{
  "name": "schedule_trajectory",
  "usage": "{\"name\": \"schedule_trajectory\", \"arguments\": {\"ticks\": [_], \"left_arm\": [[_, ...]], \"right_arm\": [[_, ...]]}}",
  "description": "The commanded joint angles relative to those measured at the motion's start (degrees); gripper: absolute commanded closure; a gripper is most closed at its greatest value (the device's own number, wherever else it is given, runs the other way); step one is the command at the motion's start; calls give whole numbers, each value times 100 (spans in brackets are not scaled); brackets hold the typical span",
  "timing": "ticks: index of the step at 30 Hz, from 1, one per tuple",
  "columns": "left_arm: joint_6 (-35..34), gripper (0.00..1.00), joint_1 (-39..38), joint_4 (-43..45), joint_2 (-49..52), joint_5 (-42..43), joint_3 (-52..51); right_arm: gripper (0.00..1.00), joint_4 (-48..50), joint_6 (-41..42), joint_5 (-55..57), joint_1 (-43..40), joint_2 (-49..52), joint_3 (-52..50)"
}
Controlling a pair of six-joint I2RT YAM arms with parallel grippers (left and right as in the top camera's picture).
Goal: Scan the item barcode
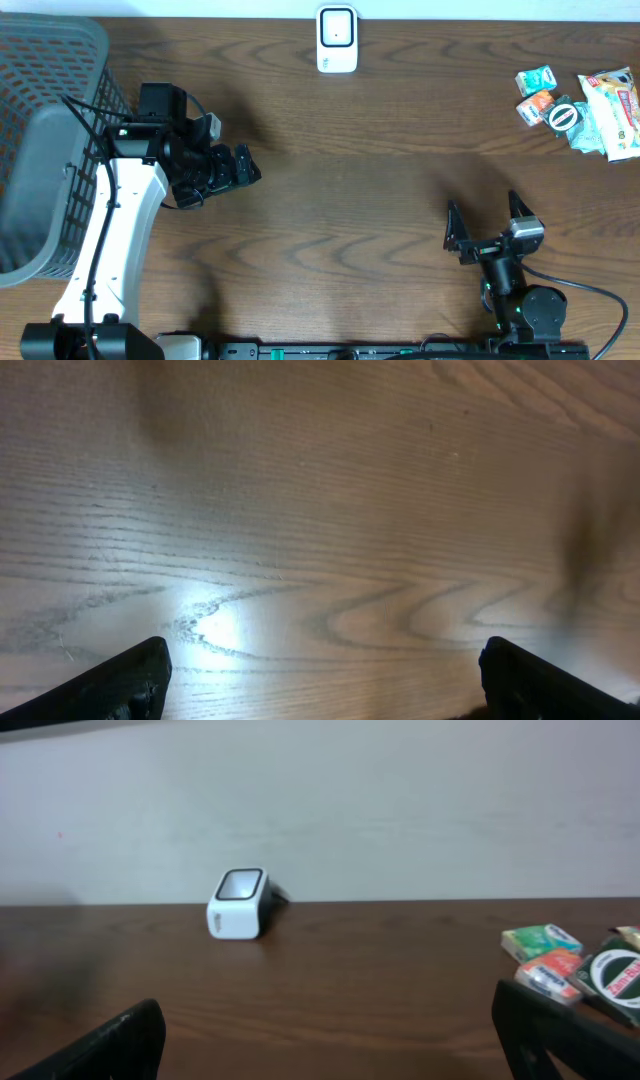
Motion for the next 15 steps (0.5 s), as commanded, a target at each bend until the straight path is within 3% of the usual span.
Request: {"name": "schedule_trajectory", "arguments": {"ticks": [1, 9, 15], "left_arm": [[76, 2, -13, -15, 42, 31, -11], [76, 2, -13, -15, 42, 31, -11], [76, 2, -13, -13, 42, 31, -11]], "right_arm": [[1, -223, 52, 59, -114, -286, -15], [1, -990, 81, 352, -258, -273, -15], [1, -984, 74, 348, -455, -271, -17]]}}
